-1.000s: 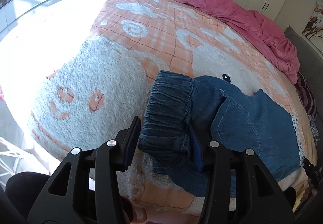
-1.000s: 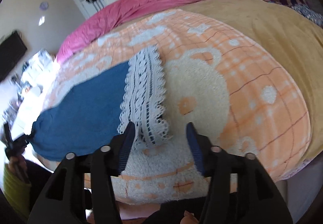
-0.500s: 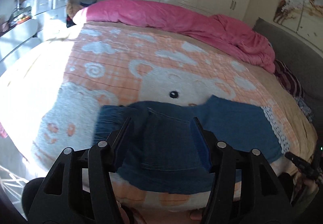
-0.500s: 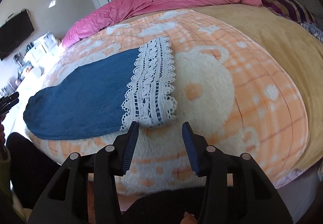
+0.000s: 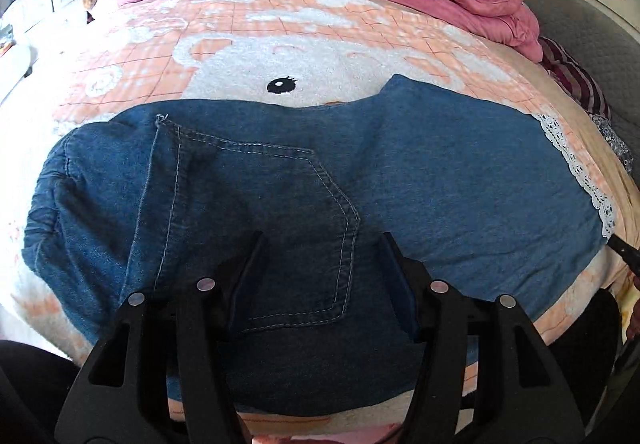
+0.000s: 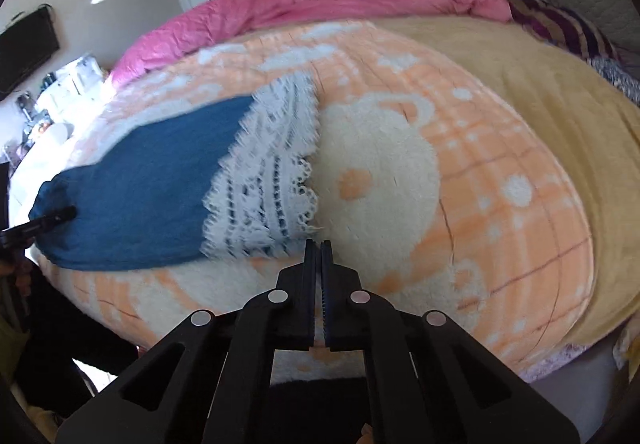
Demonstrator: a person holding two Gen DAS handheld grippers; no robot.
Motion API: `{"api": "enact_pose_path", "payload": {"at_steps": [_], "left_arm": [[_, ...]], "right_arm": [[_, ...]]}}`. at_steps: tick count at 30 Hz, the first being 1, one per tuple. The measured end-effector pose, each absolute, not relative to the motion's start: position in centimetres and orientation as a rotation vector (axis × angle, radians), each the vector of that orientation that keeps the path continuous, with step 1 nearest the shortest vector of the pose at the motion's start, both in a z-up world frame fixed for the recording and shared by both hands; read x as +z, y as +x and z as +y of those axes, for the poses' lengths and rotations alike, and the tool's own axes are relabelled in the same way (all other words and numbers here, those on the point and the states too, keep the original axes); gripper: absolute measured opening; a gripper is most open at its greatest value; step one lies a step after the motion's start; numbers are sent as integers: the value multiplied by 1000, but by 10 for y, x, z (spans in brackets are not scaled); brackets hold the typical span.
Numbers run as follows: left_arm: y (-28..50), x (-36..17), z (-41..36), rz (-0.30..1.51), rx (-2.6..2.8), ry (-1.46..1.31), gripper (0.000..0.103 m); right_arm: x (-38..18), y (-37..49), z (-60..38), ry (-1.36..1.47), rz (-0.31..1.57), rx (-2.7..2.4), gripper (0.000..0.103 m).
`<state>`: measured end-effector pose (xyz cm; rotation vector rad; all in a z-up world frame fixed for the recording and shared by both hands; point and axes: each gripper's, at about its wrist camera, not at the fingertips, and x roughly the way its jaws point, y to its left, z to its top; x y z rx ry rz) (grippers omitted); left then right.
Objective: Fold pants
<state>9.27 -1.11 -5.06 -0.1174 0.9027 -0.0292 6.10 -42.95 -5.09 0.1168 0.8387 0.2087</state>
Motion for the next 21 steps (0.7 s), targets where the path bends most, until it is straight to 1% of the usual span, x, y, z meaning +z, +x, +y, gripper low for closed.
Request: {"api": "enact_pose_path", "payload": {"at_steps": [3, 7, 9, 10, 11, 14, 17, 18, 19, 21], "left_arm": [[92, -50, -12, 900, -25, -107, 50], [92, -50, -14, 896, -25, -98, 50], [91, -50, -15, 888, -25, -91, 50], [91, -49, -15, 885, -23, -94, 50], [90, -46, -15, 885, -19, -100, 50], [87, -34, -25, 881, -29, -106, 50], [85, -19, -49, 833, -89, -53, 50], [87, -17, -57, 828, -111, -40, 52], [89, -17, -65, 830, -132, -34, 56], [96, -25, -77, 851, -154, -21, 58]], "right_arm": [[-51, 57, -439, 182, 826, 219, 2], [-32, 46, -448, 219, 767, 201, 3], [-20, 42, -444, 226, 732, 220, 13], [-14, 41, -439, 225, 716, 232, 28], [-8, 41, -433, 225, 700, 250, 36], [3, 46, -408, 202, 667, 309, 38], [4, 58, -382, 163, 681, 337, 38], [1, 64, -372, 156, 693, 348, 38], [-4, 69, -364, 145, 712, 352, 38], [-17, 78, -352, 117, 763, 333, 38]]}}
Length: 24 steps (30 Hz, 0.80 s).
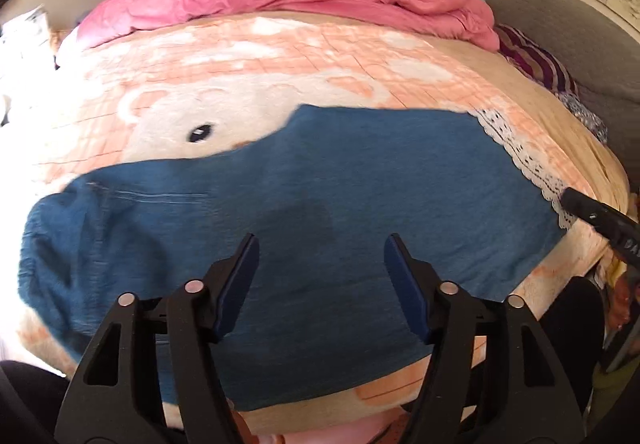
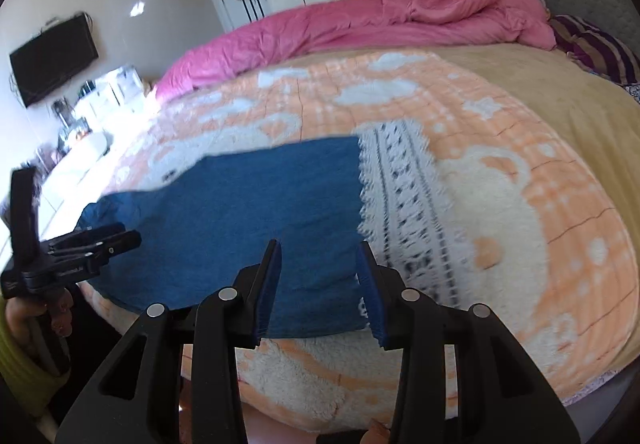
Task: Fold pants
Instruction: 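Grasp the lace hem with the right gripper while the left gripper grasps the lace edge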
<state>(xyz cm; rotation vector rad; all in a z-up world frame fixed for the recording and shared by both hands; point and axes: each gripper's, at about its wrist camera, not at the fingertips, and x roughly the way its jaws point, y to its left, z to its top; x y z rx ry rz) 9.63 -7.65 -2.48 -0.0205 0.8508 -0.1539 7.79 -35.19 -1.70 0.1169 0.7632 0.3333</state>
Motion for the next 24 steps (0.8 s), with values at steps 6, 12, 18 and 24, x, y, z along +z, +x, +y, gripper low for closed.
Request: {"api": "enact_pose_path", "payload": {"at_steps": [6, 12, 18, 24], "left_arm": [[98, -54, -87, 886, -159, 22, 59], [98, -29, -98, 863, -197, 20, 59], [134, 0, -136, 828, -309, 34, 65], [184, 11, -194, 820, -438, 108, 69]], "right_arm": [[-45, 80, -354, 127, 807, 328, 40], [-21, 57, -388, 302, 673, 315, 47], [-22, 50, -421, 444, 619, 179, 64], [-35, 52, -428, 502, 642, 192, 73]]}}
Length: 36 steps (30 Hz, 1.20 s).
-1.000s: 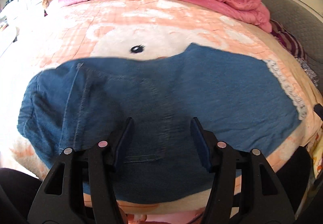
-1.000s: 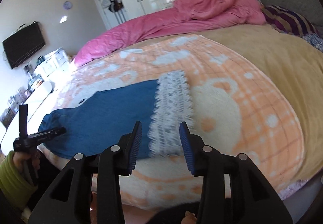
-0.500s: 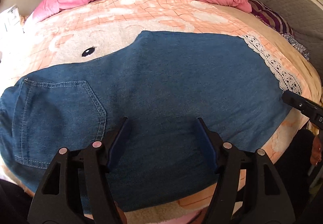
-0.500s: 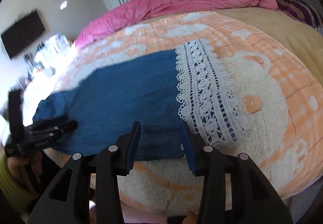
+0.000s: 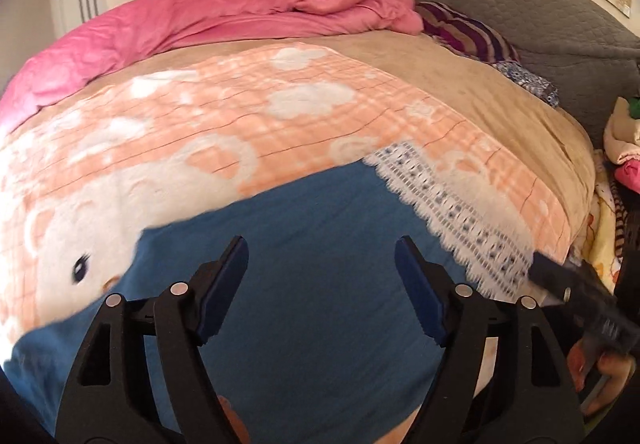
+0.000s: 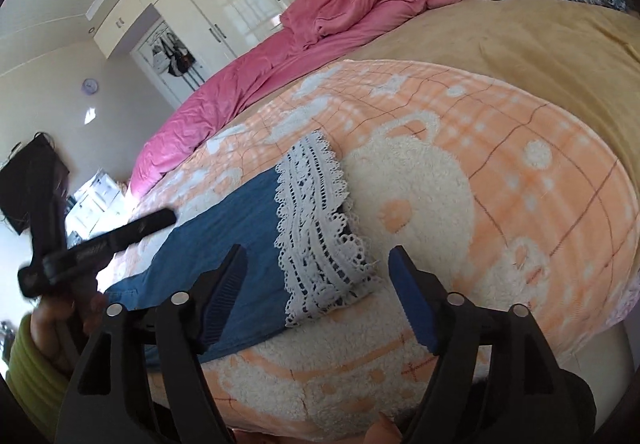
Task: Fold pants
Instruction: 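Grasp the lace hem with the right gripper while the left gripper grasps the lace edge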
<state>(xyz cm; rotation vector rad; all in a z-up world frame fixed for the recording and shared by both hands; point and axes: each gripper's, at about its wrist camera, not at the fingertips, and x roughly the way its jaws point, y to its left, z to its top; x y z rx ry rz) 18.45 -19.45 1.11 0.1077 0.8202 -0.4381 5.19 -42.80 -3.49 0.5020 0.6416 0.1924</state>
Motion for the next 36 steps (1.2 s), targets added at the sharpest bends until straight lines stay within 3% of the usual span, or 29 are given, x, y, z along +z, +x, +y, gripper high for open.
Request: {"api": "enact_pose_path", "payload": {"at_steps": [9, 10, 11, 13, 24, 30, 32, 34, 36], "left_arm": [[250, -1, -243, 896, -485, 176, 70], [256, -2, -247, 900, -500, 182, 70], [262, -4, -251, 906, -507, 192, 70], [274, -9, -257, 923, -541, 206, 70], [316, -41, -291, 1025, -868, 198, 70], [317, -55, -296, 1055, -982, 170, 55], [319, -58, -293, 1066, -991, 127, 50], [320, -60, -291, 1086, -1003, 111, 31], [321, -57, -288, 1077, -993, 103, 25]], "right_arm": [[-50, 63, -428, 539, 689, 201, 75], [-51, 63, -428, 547, 687, 200, 71], [-51, 63, -428, 548, 684, 198, 55], [-53, 65, -427, 552, 690, 204, 46], [-58, 72, -430, 616, 675, 222, 48], [-58, 77, -426, 610, 681, 219, 48], [-58, 78, -425, 602, 691, 208, 44], [-59, 80, -422, 565, 719, 178, 37], [-59, 81, -422, 567, 720, 184, 31]]}}
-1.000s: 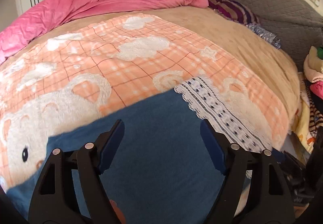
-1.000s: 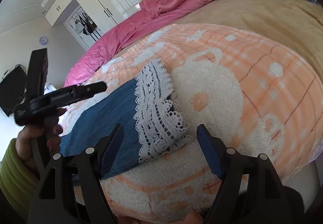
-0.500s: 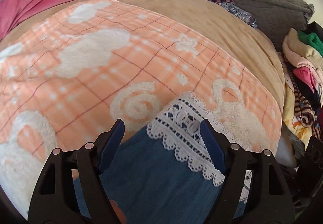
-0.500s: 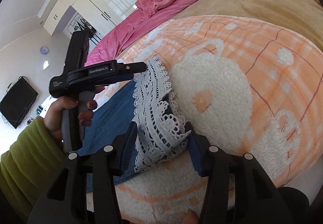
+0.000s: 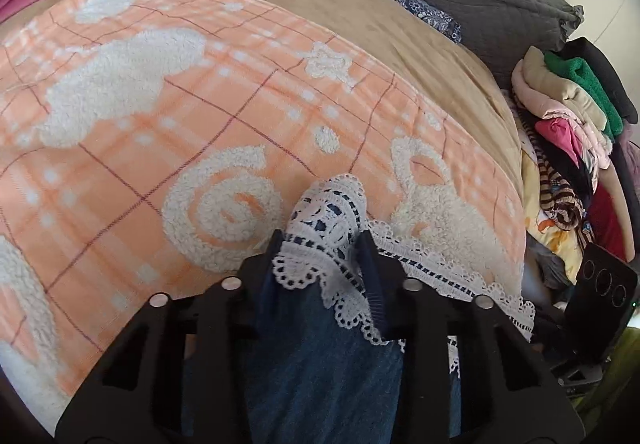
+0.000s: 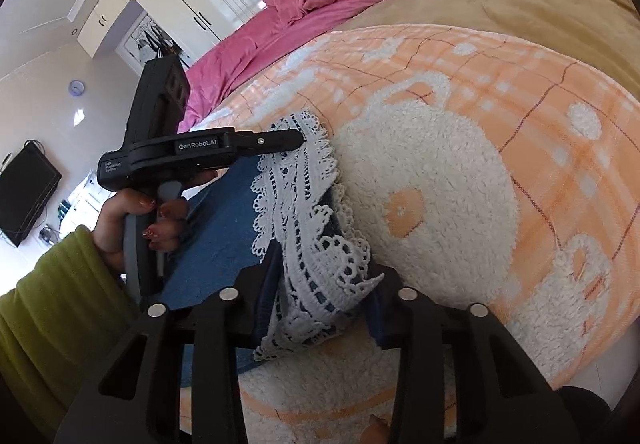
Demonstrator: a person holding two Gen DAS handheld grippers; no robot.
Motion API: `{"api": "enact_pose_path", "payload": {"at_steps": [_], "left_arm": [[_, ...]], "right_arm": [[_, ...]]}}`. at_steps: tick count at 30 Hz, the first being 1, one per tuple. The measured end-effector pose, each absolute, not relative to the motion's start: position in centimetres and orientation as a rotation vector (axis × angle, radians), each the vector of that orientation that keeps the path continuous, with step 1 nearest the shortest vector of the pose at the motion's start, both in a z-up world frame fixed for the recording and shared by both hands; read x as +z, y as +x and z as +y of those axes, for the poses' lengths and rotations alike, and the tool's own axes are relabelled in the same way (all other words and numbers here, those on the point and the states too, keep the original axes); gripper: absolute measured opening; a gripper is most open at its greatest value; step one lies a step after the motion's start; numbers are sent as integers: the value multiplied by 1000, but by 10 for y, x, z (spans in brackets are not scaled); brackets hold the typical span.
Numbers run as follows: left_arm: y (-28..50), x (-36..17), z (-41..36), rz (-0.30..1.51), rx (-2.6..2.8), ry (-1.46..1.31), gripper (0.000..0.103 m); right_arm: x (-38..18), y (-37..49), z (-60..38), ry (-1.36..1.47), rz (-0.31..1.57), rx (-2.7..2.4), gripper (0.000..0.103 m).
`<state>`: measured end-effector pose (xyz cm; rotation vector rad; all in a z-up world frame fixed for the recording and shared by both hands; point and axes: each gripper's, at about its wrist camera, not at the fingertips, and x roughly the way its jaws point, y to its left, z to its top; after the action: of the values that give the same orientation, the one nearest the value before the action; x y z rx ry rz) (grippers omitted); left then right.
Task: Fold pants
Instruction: 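Grasp the lace hem with the right gripper while the left gripper grasps the lace edge, then lift the lace leg with both grippers and lay it along the pants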
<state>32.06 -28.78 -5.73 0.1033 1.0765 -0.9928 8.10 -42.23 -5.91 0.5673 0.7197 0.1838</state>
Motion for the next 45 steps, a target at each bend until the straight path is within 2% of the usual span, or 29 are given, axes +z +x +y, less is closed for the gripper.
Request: {"api": "enact_pose_path", "payload": {"at_steps": [2, 8, 18, 24, 27, 33, 34, 36, 37, 38, 39, 40, 42, 45], "left_arm": [[318, -55, -285, 1070, -980, 94, 21], [310, -36, -272, 1007, -987, 42, 13], [289, 15, -202, 884, -1009, -100, 13], [280, 18, -138, 856, -967, -179, 13], [279, 9, -101, 875, -899, -229, 13], [270, 0, -34, 900, -677, -322, 20], [268, 0, -23, 898, -650, -350, 22], [265, -4, -4, 923, -597, -441, 38], [264, -9, 3, 946, -602, -494, 44], [263, -13, 9, 957, -606, -524, 44], [261, -16, 12, 960, -604, -539, 45], [260, -18, 14, 968, -596, -531, 46], [258, -21, 18, 977, -575, -521, 49], [256, -22, 27, 994, -578, -564, 60]], "right_arm": [[-60, 83, -423, 590, 720, 223, 21], [-50, 79, -414, 560, 689, 265, 20], [-6, 65, -360, 391, 561, 428, 20], [18, 70, -283, 220, 571, 575, 20], [16, 77, -240, 118, 609, 614, 20], [-10, 76, -170, -48, 703, 694, 20], [-16, 70, -159, -83, 711, 711, 22], [-30, 62, -142, -162, 733, 737, 27], [-35, 59, -137, -177, 743, 758, 37], [-38, 55, -135, -182, 757, 790, 48], [-38, 52, -135, -181, 764, 806, 53], [-35, 49, -137, -170, 769, 835, 63], [-24, 44, -146, -125, 745, 861, 65], [-4, 50, -173, -64, 713, 827, 76]]}}
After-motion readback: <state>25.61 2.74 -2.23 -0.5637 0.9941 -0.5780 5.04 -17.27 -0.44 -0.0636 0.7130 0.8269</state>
